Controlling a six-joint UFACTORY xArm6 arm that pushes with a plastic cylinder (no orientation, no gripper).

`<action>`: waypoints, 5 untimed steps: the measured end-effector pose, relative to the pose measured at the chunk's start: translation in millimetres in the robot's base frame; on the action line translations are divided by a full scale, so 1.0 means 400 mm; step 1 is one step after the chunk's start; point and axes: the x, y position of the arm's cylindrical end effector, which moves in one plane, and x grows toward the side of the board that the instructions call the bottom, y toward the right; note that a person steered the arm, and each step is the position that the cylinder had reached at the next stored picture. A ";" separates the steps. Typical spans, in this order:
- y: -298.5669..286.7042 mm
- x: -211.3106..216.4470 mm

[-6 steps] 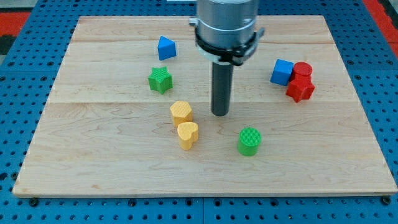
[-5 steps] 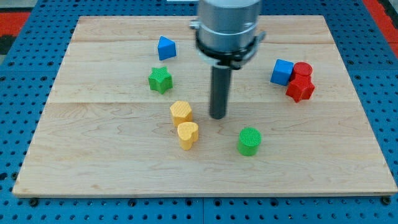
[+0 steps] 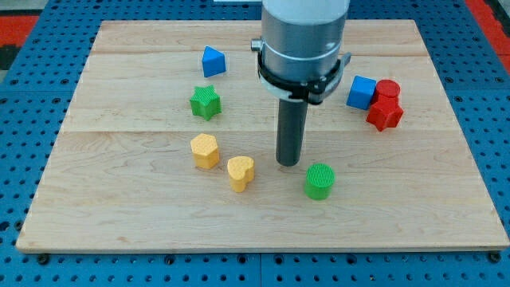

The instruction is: Move the yellow heart up a bit

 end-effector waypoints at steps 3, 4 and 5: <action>-0.112 0.189; -0.163 0.171; -0.142 0.132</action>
